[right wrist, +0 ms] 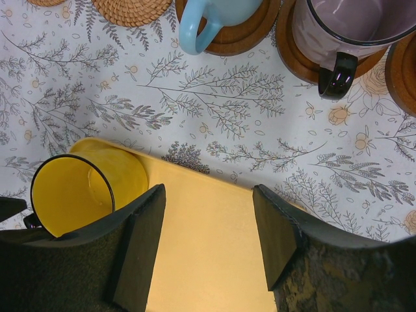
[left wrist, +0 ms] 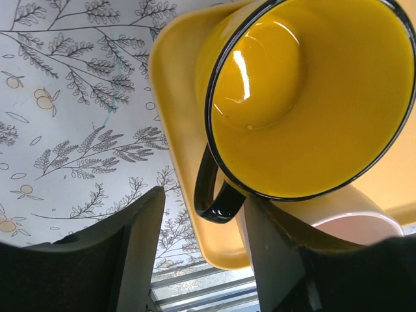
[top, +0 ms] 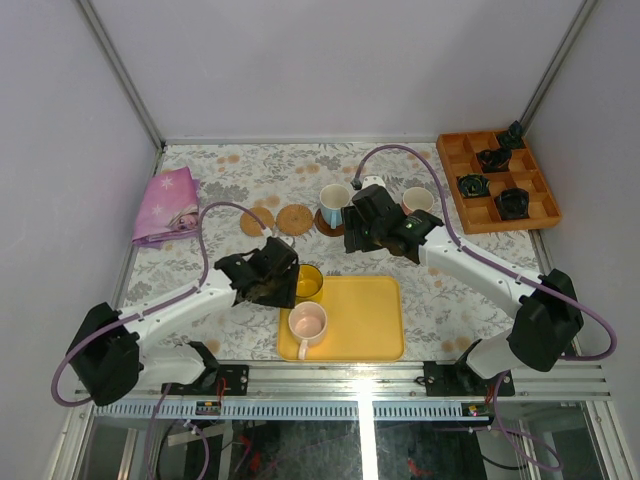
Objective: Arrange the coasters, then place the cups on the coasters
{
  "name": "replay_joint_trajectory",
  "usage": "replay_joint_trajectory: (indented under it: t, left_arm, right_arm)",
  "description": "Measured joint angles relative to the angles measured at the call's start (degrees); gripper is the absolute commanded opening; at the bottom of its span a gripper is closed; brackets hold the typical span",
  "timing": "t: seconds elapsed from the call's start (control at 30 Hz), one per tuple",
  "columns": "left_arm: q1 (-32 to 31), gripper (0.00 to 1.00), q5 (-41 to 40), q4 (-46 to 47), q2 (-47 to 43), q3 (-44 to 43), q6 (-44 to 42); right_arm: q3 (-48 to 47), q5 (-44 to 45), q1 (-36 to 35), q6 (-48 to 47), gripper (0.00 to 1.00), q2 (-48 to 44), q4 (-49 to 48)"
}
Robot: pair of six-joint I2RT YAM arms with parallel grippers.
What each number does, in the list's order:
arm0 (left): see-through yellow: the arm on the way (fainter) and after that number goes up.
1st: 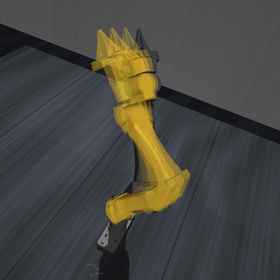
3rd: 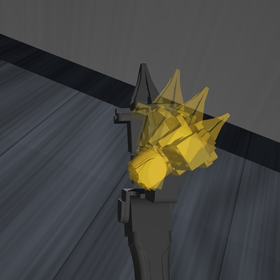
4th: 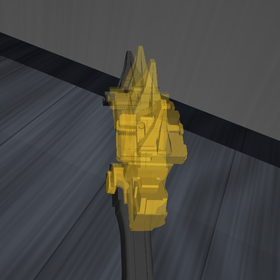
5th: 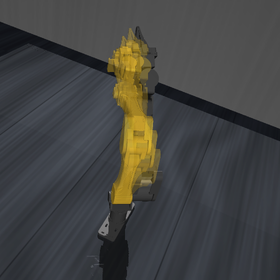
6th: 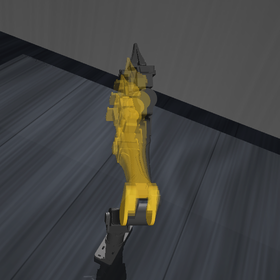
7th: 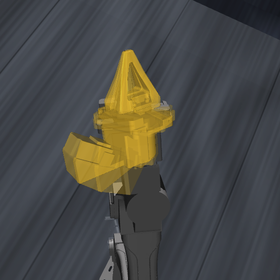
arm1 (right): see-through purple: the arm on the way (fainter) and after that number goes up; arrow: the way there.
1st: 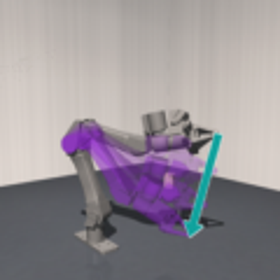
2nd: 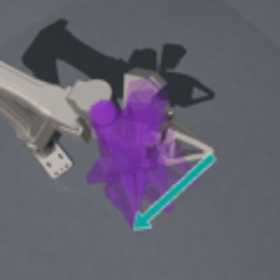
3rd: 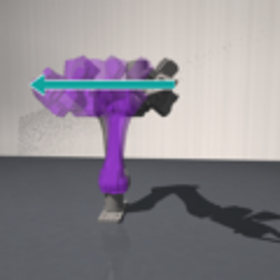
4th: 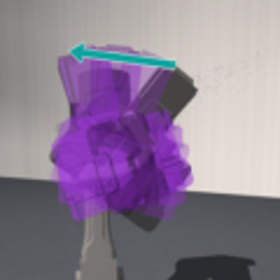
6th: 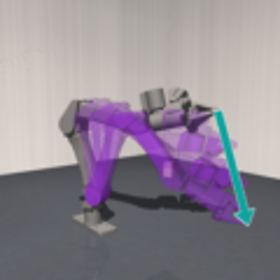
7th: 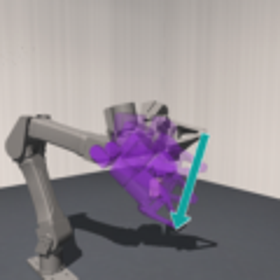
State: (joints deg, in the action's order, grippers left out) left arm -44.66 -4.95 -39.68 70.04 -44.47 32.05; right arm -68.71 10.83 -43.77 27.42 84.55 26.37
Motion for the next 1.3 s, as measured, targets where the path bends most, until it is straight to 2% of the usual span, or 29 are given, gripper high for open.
replay_joint_trajectory:
  t: [0.27, 0.4, 0.57, 0.7, 1.0, 1.3]
  left_arm:
    - [-1.1, 0.47, 1.3, 1.6, 2.8, -0.6, -2.8]
    - [-1.5, 0.42, 1.8, 2.3, 3.7, -0.6, -3.5]
    - [-2.2, 0.25, 2.3, 3.6, 4.8, -0.6, -4.2]
    - [-3.0, 0.01, 2.7, 4.5, 5.7, -0.7, -5.7]
    - [-3.9, 0.0, 1.5, 7.2, 6.8, -0.9, -6.8]
    - [-4.2, 0.0, -4.6, 6.8, 5.1, -2.0, -7.3]
  right_arm:
    - [0.5, 0.0, 0.0, 0.0, 0.64, 0.0, -0.1]
    - [0.9, 0.0, 0.0, -0.1, 0.64, 0.0, -0.1]
    - [1.1, 0.0, 0.0, -0.3, 0.64, 0.0, -0.1]
    - [1.2, 0.1, 0.0, -0.5, 0.64, 0.0, -0.2]
    - [2.4, 0.4, 0.0, -0.5, 0.64, -0.1, -0.1]
    - [2.5, 0.6, 0.0, -0.9, 0.64, -0.1, -0.2]
